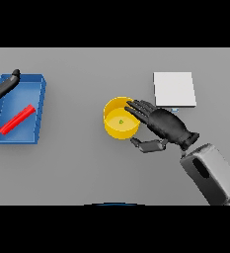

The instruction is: Pick up the red beaker and tilt it to pour out 1 green nut into yellow bowl. Pick up the yellow bowl and place it on the metallic measuring scale.

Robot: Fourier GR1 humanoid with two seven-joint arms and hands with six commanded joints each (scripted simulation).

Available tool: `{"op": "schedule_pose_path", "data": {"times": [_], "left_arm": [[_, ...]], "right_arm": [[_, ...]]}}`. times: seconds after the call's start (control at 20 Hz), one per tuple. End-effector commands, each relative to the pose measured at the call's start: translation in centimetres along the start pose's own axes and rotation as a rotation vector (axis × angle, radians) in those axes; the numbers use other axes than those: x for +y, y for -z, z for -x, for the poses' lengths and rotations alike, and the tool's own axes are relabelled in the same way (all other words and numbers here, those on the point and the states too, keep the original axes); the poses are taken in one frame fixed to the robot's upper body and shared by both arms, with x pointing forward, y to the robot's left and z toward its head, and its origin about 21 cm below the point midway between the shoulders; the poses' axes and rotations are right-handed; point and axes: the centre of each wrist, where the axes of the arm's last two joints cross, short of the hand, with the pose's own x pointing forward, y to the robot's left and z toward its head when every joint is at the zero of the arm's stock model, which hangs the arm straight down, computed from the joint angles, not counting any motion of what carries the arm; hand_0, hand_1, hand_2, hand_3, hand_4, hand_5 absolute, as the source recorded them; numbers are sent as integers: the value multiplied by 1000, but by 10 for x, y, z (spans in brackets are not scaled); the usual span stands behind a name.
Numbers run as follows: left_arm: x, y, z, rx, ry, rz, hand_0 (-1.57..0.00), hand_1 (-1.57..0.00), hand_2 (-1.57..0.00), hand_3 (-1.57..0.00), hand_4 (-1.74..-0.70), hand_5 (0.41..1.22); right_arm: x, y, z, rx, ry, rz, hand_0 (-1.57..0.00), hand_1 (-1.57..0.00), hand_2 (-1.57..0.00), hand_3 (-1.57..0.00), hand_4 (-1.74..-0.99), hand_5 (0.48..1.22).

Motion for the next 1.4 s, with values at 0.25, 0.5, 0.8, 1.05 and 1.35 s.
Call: {"op": "schedule_pose_path", "data": {"times": [0.25,0.5,0.8,1.05,1.35], "left_arm": [[4,0,3,-3,-18,8,0,0,0,0,-719,684],[9,0,6,-3,-22,12,1,1,1,1,-722,687],[6,-3,10,-10,-30,8,1,1,1,1,-723,684],[6,-2,10,-16,-32,13,1,1,1,1,-718,688],[10,-5,13,-16,-36,12,1,1,1,1,-716,692]], "right_arm": [[-12,32,3,-76,-223,-235,1,1,1,1,-1212,705],[-3,59,-1,-78,-315,-377,1,1,1,1,-1224,703],[1,78,-2,-56,-394,-487,1,1,1,1,-1266,720],[5,90,-3,-40,-381,-542,1,1,1,1,-1297,753],[7,92,-7,-21,-368,-559,-544,-473,-310,-262,-1420,943]]}}
